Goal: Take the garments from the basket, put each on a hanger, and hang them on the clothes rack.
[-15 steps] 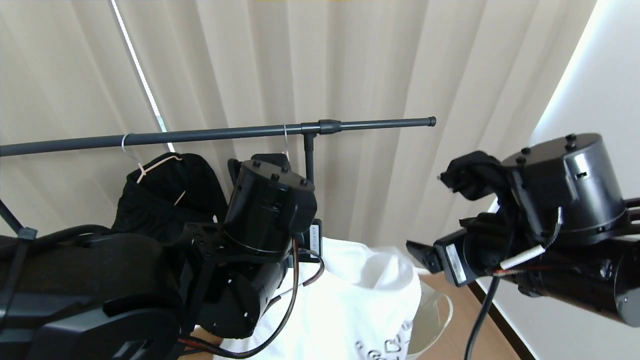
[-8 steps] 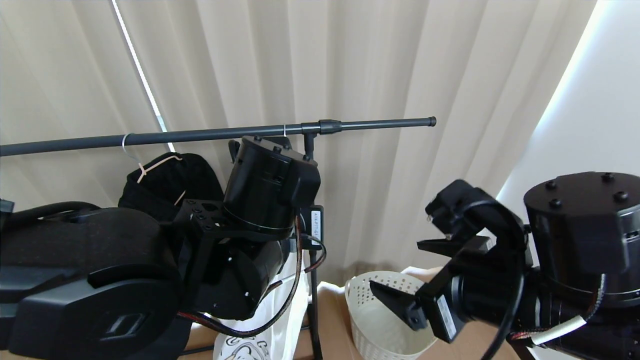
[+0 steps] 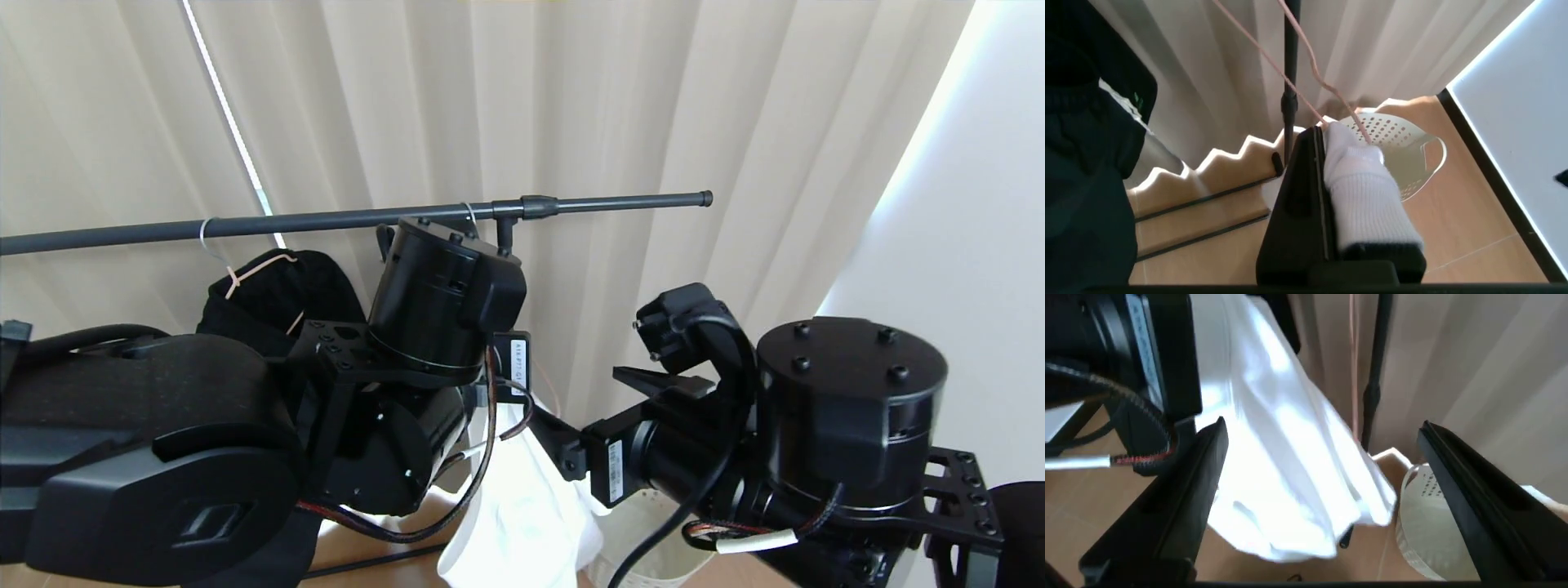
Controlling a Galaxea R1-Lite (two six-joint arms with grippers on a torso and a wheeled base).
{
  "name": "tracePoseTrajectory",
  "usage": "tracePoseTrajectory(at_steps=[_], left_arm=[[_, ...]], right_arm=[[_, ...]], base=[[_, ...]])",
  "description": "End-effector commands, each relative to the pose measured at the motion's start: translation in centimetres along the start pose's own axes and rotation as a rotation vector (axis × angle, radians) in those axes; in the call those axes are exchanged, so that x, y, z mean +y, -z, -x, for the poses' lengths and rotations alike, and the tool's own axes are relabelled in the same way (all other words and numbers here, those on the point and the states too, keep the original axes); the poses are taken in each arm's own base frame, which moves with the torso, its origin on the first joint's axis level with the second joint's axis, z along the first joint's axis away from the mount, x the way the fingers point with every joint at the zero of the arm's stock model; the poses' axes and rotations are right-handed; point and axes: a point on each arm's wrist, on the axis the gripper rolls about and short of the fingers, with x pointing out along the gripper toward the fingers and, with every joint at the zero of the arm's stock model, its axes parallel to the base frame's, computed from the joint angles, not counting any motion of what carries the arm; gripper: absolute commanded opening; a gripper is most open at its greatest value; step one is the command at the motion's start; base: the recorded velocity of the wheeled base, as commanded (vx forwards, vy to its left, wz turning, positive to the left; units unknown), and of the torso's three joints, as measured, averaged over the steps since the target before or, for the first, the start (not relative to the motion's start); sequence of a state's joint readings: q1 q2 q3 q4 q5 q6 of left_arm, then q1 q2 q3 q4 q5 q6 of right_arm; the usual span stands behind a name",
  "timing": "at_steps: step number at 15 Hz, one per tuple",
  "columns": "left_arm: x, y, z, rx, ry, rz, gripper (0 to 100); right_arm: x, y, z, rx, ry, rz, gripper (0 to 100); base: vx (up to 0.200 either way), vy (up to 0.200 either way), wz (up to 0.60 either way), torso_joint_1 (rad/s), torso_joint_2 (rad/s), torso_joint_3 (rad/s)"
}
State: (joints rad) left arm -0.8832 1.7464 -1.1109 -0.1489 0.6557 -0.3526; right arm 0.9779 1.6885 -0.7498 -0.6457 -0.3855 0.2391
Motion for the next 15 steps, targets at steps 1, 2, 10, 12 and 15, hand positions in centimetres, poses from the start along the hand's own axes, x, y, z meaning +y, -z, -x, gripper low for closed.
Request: tracePoseTrajectory(at_steps=[1,2,10,12,15], left_arm=[[-0.3,0.2,-0.4,0.005,-0.002,-0.003,0],[-0.4,0.2,-0.6,0.007,-0.003,-0.005,0],[-1.2,0.4,-1.2,0.011,0.003,-0.007,0],[-1.1,0.5,-1.1,0.015,0.001,-0.01,0],[-0.8,0.4,-0.8,0.012,0.001,-0.008,0]], right_arm=[[0.6,2.5,-0.8,0.062,-0.006,0.041,100],[0.6,2.6,-0.8,0.065,-0.008,0.043,100],[1.5,4.0,-2.9,0.019,0.074,0.074,100],[0.6,3.8,-4.4,0.006,0.138,0.075,100],[-0.3,3.1,-5.0,-0.024,0.23,0.081,100]], base=[[0.0,0.0,0.0,0.0,0.0,0.0],[0.0,0.0,0.0,0.0,0.0,0.0],[0.0,0.0,0.0,0.0,0.0,0.0],[0.0,0.0,0.0,0.0,0.0,0.0],[0.0,0.0,0.0,0.0,0.0,0.0]])
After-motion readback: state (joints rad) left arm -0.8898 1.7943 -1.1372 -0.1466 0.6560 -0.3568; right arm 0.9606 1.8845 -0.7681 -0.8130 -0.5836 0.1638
